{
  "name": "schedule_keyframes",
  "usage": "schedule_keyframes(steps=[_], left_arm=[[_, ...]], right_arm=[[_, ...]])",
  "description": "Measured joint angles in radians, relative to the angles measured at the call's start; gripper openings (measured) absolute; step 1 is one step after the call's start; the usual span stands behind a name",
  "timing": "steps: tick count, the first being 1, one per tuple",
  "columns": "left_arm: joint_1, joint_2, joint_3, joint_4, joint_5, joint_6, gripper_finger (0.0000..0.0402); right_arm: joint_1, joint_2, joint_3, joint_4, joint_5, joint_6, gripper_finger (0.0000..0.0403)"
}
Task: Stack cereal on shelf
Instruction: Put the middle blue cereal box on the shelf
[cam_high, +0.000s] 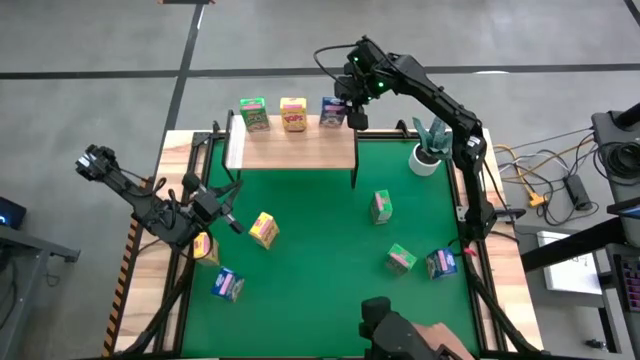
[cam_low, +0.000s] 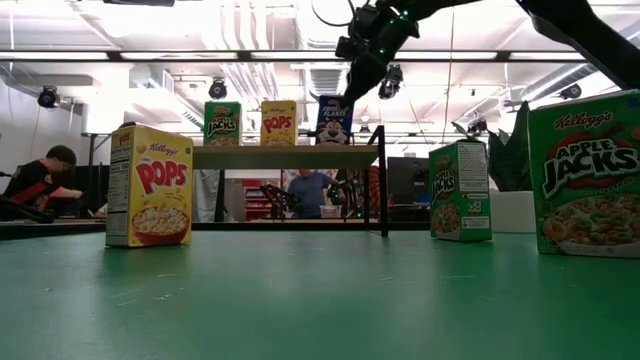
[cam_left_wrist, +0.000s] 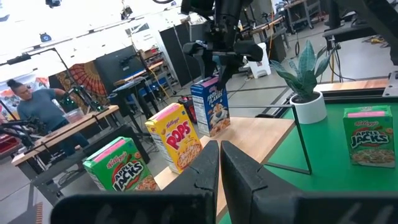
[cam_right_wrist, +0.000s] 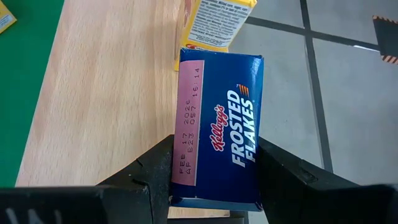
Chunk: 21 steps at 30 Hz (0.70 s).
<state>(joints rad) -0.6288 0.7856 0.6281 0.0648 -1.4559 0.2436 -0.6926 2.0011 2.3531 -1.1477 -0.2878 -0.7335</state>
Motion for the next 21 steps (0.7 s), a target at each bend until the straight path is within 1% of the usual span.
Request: schedule_keyframes(steps=[6, 12, 21], left_arm=[[0.000, 0.000, 0.000, 0.001, 0.000, 0.001, 0.0000], [0.000, 0.000, 0.000, 0.001, 0.000, 0.002, 0.0000], [0.000, 0.000, 0.000, 0.003, 0.000, 0.002, 0.0000]], right_arm=[[0.000, 0.000, 0.000, 0.000, 0.000, -0.007, 0.0178], [0.000, 0.000, 0.000, 0.000, 0.000, 0.036, 0.0178], [0.000, 0.000, 0.000, -0.001, 0.000, 0.034, 0.0211]])
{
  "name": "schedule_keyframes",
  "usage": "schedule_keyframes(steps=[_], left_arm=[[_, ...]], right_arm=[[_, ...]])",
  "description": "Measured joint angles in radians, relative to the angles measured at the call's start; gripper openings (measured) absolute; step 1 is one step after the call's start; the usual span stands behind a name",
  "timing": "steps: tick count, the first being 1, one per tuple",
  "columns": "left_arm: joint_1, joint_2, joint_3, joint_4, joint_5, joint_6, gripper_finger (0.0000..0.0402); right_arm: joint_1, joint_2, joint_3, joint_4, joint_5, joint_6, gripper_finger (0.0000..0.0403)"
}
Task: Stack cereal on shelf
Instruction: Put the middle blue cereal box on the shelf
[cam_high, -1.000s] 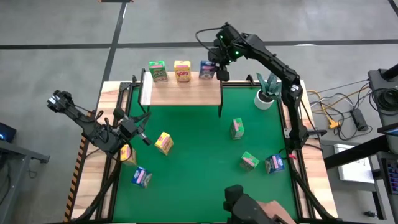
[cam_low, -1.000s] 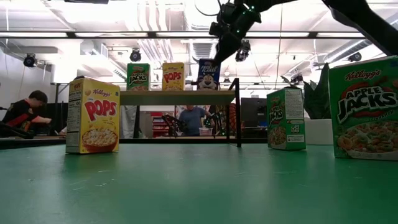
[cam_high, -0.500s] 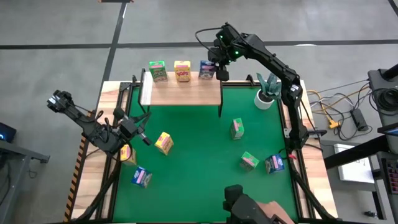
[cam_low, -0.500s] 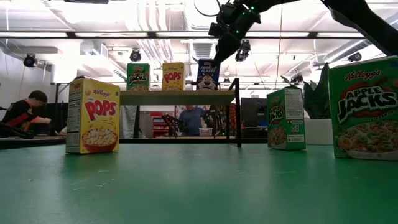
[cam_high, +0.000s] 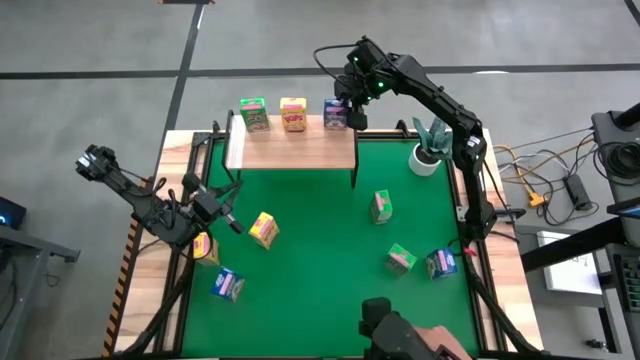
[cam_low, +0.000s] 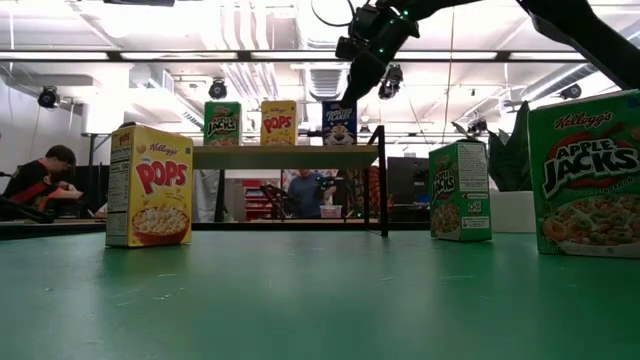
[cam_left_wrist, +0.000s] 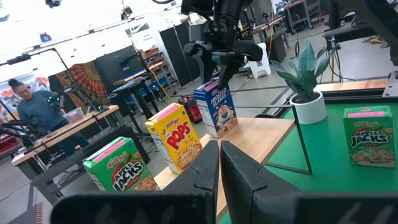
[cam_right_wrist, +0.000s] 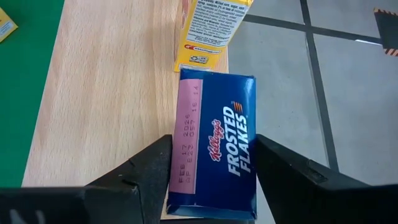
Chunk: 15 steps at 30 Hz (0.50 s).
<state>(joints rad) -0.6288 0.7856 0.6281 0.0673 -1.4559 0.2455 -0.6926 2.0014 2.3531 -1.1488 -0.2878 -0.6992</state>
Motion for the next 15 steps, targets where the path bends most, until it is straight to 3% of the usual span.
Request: schedule_keyframes(steps=[15], left_arm=[[0.000, 0.000, 0.000, 0.000, 0.000, -0.008, 0.0000]], right_arm=[[0.001, -0.028, 0.001, 0.032, 0.002, -0.008, 0.0230]])
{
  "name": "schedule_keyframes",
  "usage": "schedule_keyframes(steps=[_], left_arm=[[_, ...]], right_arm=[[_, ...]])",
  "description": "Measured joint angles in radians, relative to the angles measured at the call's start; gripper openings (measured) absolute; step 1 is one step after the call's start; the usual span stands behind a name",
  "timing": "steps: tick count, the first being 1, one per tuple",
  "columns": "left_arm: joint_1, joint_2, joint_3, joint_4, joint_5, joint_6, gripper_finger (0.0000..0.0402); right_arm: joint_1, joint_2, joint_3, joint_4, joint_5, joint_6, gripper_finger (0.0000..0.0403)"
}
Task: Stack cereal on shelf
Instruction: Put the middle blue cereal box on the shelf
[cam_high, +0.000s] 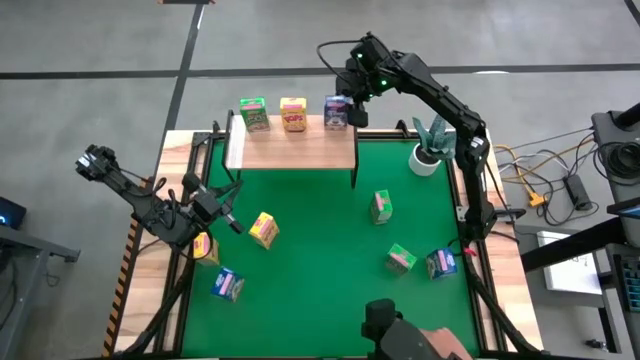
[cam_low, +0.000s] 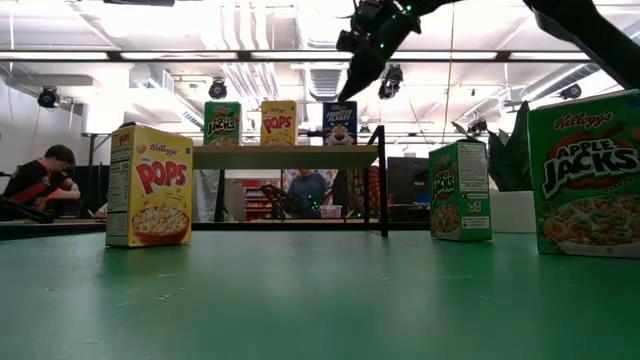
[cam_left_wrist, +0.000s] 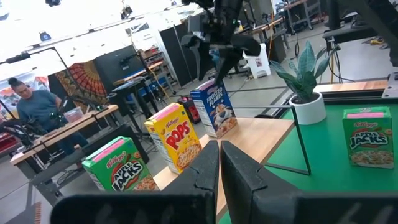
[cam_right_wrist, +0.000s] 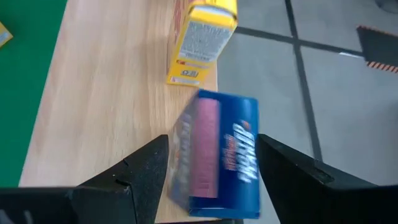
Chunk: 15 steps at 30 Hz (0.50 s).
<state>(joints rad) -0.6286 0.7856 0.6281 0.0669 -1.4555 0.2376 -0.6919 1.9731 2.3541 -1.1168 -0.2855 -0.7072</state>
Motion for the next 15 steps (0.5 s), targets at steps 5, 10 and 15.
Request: schedule_keyframes(steps=[5, 10, 15], left_arm=[[0.000, 0.000, 0.000, -0.002, 0.021, -0.017, 0.0000], [0.000, 0.010, -0.001, -0.002, 0.067, -0.037, 0.0000], [0.000, 0.035, -0.002, -0.002, 0.070, -0.045, 0.0000]], right_arm=[[0.011, -0.036, 0.001, 0.000, 0.000, 0.024, 0.0223], [0.039, -0.086, 0.001, -0.014, -0.002, 0.066, 0.0208], [0.057, -0.114, 0.002, -0.118, -0.002, 0.096, 0.0168]])
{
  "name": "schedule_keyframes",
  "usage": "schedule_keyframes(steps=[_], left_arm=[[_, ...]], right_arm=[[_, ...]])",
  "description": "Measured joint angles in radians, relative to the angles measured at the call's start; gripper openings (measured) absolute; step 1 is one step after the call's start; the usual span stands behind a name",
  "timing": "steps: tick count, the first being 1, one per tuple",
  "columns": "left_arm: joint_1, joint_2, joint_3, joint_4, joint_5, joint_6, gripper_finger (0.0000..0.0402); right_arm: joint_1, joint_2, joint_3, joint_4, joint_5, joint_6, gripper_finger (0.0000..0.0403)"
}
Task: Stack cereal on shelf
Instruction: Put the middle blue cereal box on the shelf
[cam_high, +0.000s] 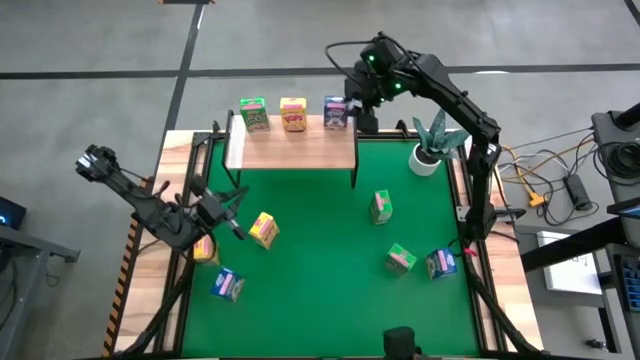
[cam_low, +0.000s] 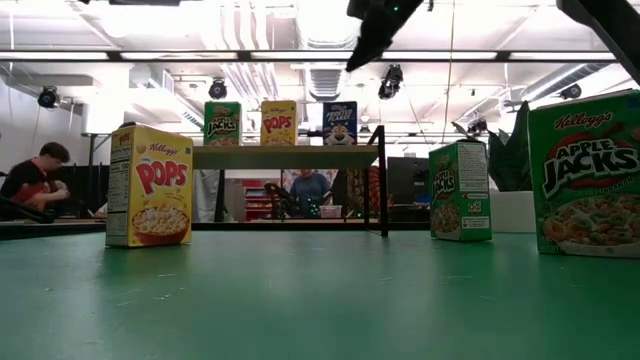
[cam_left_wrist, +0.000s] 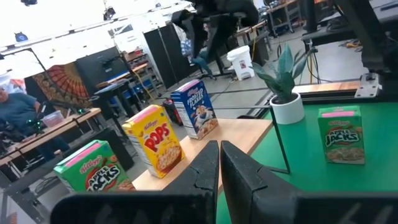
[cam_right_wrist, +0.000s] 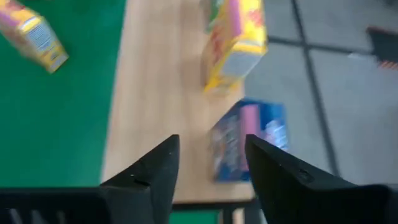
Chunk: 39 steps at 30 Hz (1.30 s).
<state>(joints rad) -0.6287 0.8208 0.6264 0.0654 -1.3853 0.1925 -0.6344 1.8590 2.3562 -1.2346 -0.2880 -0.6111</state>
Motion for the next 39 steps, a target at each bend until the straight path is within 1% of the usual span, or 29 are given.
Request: schedule_keyframes(steps=[4, 6, 9, 11, 12, 18, 22, 39], left_arm=[[0.000, 0.013, -0.001, 0.000, 0.000, 0.005, 0.0000], [0.000, 0.016, -0.001, 0.000, 0.000, 0.006, 0.0000], [0.000, 0.016, -0.001, 0.003, 0.000, 0.007, 0.0000], [0.000, 0.016, -0.001, 0.003, 0.000, 0.007, 0.0000], [0.000, 0.016, -0.001, 0.003, 0.000, 0.008, 0.0000], [0.000, 0.016, -0.001, 0.003, 0.000, 0.008, 0.0000], [0.000, 0.016, -0.001, 0.003, 0.000, 0.008, 0.0000], [0.000, 0.016, -0.001, 0.002, 0.000, 0.008, 0.0000]], right_arm=[[-0.003, 0.004, -0.007, -0.100, 0.005, 0.037, 0.0115], [-0.014, 0.006, -0.028, -0.113, 0.032, 0.047, 0.0085], [-0.032, 0.008, -0.081, -0.079, 0.106, 0.052, 0.0042], [-0.049, 0.009, -0.115, -0.045, 0.123, 0.051, 0.0019], [-0.057, 0.009, -0.134, -0.016, 0.125, 0.051, 0.0014], [-0.088, 0.009, -0.216, 0.133, 0.134, 0.051, 0.0013], [-0.092, 0.009, -0.228, 0.171, 0.133, 0.042, 0.0013], [-0.092, 0.007, -0.229, 0.192, 0.133, 0.046, 0.0013]])
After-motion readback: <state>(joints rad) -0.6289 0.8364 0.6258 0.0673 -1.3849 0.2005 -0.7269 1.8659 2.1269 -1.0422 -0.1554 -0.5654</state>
